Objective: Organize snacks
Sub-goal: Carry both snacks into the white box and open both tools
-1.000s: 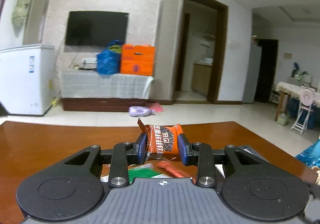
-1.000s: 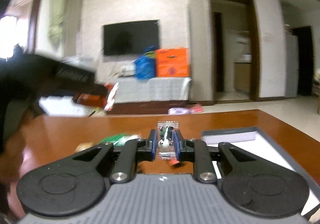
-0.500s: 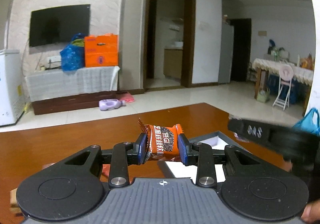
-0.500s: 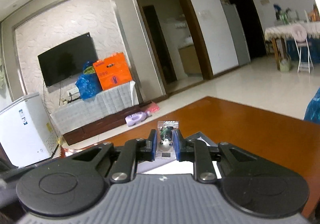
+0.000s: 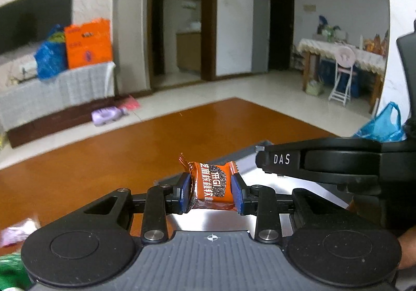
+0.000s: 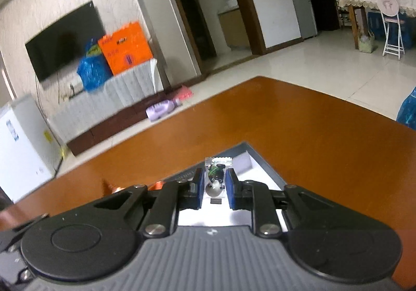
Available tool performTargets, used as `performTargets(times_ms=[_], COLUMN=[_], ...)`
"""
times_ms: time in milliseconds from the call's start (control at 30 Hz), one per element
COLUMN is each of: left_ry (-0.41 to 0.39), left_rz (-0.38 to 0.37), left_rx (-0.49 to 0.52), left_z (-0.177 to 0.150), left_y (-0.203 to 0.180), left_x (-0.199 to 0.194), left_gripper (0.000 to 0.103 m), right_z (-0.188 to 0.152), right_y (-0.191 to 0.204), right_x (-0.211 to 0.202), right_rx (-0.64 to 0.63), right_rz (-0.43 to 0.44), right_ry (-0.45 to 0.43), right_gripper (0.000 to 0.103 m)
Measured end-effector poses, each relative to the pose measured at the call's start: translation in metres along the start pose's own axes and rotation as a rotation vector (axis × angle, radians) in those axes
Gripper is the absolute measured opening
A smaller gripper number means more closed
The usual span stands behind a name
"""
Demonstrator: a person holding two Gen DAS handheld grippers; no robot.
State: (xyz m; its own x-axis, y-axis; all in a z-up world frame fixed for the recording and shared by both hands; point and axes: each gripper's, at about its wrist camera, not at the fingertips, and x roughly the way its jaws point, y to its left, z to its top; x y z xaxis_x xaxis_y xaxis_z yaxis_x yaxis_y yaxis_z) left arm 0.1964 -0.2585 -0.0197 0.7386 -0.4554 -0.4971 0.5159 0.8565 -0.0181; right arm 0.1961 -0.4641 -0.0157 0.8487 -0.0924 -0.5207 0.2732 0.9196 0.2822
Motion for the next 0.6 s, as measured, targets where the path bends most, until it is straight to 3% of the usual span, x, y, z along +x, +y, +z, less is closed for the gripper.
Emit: performTargets(times_ms=[267,600], left_ry=[0.078,0.062], left_rz=[-0.009,-0.013], left_rx=[-0.044,-0.059], left_z=[-0.012,-0.01], left_y=[0.016,0.02], left_x=[0.028,0.022], left_gripper=[0.036,0.055], right_z=[0.0,0.001], right_y=[0.007,0.021], right_x=[0.022,0.01], right_rx=[-0.008,-0.027], right_rz=[-0.039,-0.036], right_ry=[0.045,-0.007], right_gripper=[0.019,0.019])
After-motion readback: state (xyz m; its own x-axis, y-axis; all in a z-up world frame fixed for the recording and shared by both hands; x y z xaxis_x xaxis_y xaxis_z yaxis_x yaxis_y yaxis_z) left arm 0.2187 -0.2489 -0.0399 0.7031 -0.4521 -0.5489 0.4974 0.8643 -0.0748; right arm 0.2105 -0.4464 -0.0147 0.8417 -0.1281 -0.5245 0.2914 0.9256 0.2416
